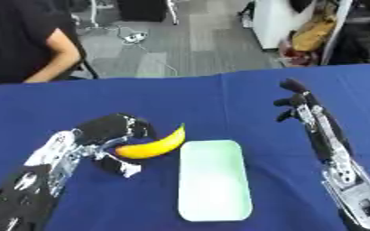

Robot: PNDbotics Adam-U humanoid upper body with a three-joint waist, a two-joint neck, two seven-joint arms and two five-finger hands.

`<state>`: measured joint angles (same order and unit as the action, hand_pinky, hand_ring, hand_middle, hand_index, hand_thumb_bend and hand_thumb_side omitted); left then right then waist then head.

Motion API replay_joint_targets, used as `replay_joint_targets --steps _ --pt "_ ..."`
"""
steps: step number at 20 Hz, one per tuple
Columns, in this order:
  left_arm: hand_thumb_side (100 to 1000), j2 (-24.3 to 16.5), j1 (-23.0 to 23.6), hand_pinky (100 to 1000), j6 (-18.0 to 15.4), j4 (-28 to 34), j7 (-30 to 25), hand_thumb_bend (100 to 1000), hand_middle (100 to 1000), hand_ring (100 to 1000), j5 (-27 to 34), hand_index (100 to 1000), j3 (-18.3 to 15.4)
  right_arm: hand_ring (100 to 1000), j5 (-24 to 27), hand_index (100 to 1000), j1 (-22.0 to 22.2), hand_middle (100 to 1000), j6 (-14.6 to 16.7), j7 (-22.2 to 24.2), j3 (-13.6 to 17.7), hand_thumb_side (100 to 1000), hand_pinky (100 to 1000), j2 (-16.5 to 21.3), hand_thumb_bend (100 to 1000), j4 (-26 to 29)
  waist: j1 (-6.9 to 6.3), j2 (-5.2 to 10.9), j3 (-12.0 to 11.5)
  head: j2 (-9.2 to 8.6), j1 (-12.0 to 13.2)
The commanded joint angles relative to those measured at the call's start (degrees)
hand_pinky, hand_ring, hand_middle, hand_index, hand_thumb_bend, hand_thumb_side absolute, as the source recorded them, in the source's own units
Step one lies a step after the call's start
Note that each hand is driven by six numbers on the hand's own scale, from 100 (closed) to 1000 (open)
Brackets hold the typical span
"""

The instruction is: Pick up objects on the table and place them in the box.

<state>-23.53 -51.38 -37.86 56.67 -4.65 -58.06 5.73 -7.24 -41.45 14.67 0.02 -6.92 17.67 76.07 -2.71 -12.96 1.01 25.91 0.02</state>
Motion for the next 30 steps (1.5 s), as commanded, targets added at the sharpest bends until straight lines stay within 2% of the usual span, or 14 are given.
replay_joint_targets --steps 1,6,7,10,17,24,30 --pt "411 0.3 -2.9 676 6.2 0.1 -3.5 100 647 591 -0.3 816 -1.1 736 -0.1 975 -0.9 900 0.2 0.2 0.3 973 549 0.8 100 0.6 0.08 0.99 0.1 -0.59 0.2" --pt "437 2.6 -5.6 670 15.5 -2.2 -5.9 100 657 600 -5.9 818 -2.4 736 -0.1 975 -1.1 900 0.2 0.6 0.0 973 549 0.6 100 0.5 0.12 0.86 0.7 -0.63 0.7" --pt "465 3.0 -5.7 662 16.6 -2.3 -6.2 100 653 597 -6.5 810 -2.5 736 -0.1 975 -1.1 900 0.2 0.6 0.0 973 549 0.6 100 0.5 0.12 0.83 0.7 -0.61 0.7" --pt "471 4.2 -5.6 670 18.6 -2.7 -6.3 100 663 606 -7.6 802 -2.6 736 0.0 975 -1.1 900 0.2 0.6 0.0 973 549 0.6 100 0.5 0.09 0.70 0.9 -0.59 0.7" --pt "544 4.9 -4.9 683 17.8 -4.9 -8.7 100 674 615 -8.0 795 -2.4 736 0.1 975 -1.1 900 0.3 0.6 0.0 973 548 0.5 100 0.6 -0.13 0.57 0.7 -0.51 0.4" --pt "494 4.8 -4.6 710 17.0 -8.3 -9.0 100 687 641 -12.4 789 -2.4 736 0.2 976 -1.2 900 0.3 0.7 -0.1 973 548 0.6 100 0.6 -0.26 0.24 1.1 -0.72 0.6" --pt "501 4.8 -4.4 716 15.2 -11.9 -6.9 100 678 634 -18.6 770 -2.2 736 0.2 976 -1.5 900 0.3 0.9 -0.2 974 548 0.5 100 0.7 -0.30 -0.22 1.6 -1.08 0.7"
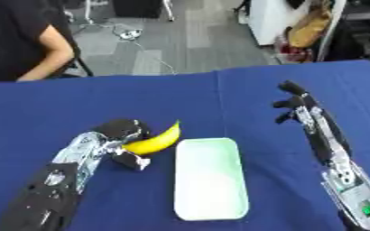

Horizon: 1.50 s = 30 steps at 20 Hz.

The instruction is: Pick up objects on the table and place them in the box.

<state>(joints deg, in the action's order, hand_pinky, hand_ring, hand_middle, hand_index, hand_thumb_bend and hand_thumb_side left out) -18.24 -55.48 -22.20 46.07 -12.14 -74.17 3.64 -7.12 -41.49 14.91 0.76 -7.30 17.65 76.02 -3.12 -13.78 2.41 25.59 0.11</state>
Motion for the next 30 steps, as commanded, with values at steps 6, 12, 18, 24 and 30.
replay_joint_targets --steps 6,12,18,24,30 --pt "496 0.0 -0.4 693 -0.9 -2.5 2.2 100 630 587 -4.7 742 -0.5 736 0.2 976 -1.7 900 0.2 0.2 0.1 974 548 0.4 100 0.7 0.22 0.37 0.4 -1.00 0.8" --pt "421 0.1 -0.3 535 -0.1 -2.5 4.7 100 495 448 -5.2 641 -1.0 736 0.2 976 -1.7 900 0.2 0.2 0.1 973 548 0.4 100 0.7 0.35 0.27 0.4 -1.14 0.8" --pt "244 -0.2 0.1 100 0.5 0.5 13.4 100 100 100 -2.7 208 -0.9 736 0.2 976 -1.6 900 0.2 0.2 0.2 973 548 0.5 100 0.6 0.48 0.20 0.2 -1.19 0.6" --pt "248 -1.0 1.0 100 0.0 2.2 21.7 100 100 100 -1.9 120 0.0 737 0.2 977 -1.5 901 0.1 0.1 0.3 972 548 0.5 100 0.5 0.57 0.25 -0.1 -1.07 0.3" --pt "248 -1.0 1.3 100 0.2 1.4 23.0 100 100 100 -2.3 112 -0.1 737 0.2 977 -1.5 901 0.1 0.1 0.3 972 548 0.5 100 0.4 0.76 0.33 -0.3 -1.11 0.2"
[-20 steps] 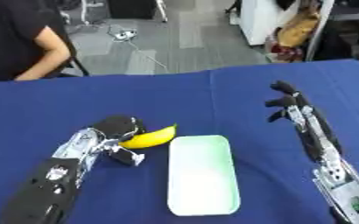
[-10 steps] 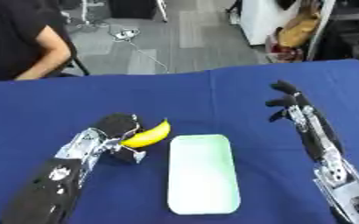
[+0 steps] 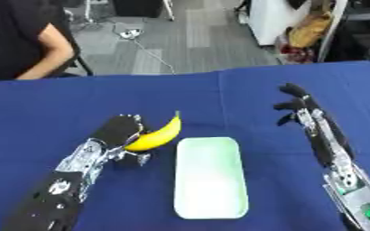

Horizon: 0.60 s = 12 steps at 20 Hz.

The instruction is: Pick up objects on the table and place them in the box.

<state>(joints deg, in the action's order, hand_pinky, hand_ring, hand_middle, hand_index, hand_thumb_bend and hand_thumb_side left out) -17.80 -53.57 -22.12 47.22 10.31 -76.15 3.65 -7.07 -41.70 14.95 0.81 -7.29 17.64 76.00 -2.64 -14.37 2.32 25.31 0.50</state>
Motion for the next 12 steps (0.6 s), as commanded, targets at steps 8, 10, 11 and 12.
replay_joint_targets --steps 8,10,11,12 --pt "249 -1.4 -0.5 100 -0.4 0.1 0.2 100 100 100 0.1 110 0.0 737 0.1 977 -1.3 901 0.1 0.0 0.4 972 548 0.5 100 0.4 0.34 0.95 -0.4 -0.78 -0.3" --pt "251 -1.5 -0.5 100 -0.7 0.7 0.3 100 100 100 0.9 108 0.1 737 0.1 978 -1.2 901 0.1 0.0 0.4 972 548 0.5 100 0.4 0.34 0.96 -0.4 -0.77 -0.3" --pt "252 -1.6 -0.4 100 -0.9 1.3 0.2 100 100 100 1.5 107 0.1 737 0.1 978 -1.2 901 0.1 0.0 0.4 972 549 0.5 100 0.4 0.34 0.99 -0.4 -0.76 -0.4" --pt "254 -1.9 -0.3 100 -1.2 2.1 0.1 100 100 100 2.5 105 0.3 738 0.1 978 -1.2 901 0.1 0.0 0.4 972 549 0.5 100 0.4 0.34 1.04 -0.5 -0.78 -0.4"
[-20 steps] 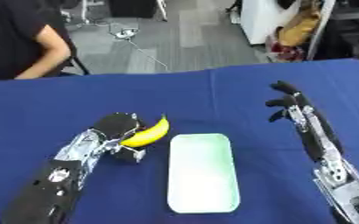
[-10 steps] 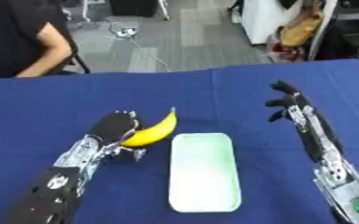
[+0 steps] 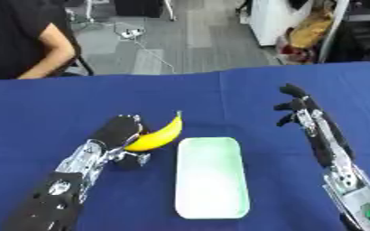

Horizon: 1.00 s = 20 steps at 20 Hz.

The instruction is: Pick up objects on the table and place them in the box.

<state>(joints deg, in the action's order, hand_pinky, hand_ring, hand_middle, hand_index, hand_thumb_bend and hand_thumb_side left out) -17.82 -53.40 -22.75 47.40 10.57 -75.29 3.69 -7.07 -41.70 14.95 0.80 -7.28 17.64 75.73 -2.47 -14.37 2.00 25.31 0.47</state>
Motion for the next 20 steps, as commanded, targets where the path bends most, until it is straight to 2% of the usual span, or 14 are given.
replay_joint_targets --steps 1,6,11,20 --pt "257 -2.2 -0.4 100 -0.9 3.1 -0.3 100 100 100 2.8 104 0.4 737 0.1 978 -1.1 901 0.1 0.0 0.4 973 548 0.5 100 0.6 0.16 1.11 -0.2 -0.77 -0.4" --pt "271 -5.0 0.2 100 -1.4 11.8 -3.2 100 100 100 12.5 100 1.8 738 0.0 978 -0.9 902 0.1 -0.1 0.5 973 549 0.6 100 0.5 0.02 1.56 -0.5 -0.65 -0.8" --pt "277 -6.8 0.8 100 -0.2 19.3 -7.6 100 100 100 20.9 100 3.2 738 -0.1 978 -0.8 902 0.1 -0.1 0.6 973 549 0.6 100 0.3 0.02 1.89 -0.8 -0.75 -0.8" --pt "279 -7.0 1.3 100 1.1 23.2 -11.6 100 100 100 25.8 100 4.0 738 -0.2 978 -0.9 902 0.2 -0.1 0.6 973 550 0.5 100 0.2 0.10 1.92 -0.7 -0.91 -0.8"
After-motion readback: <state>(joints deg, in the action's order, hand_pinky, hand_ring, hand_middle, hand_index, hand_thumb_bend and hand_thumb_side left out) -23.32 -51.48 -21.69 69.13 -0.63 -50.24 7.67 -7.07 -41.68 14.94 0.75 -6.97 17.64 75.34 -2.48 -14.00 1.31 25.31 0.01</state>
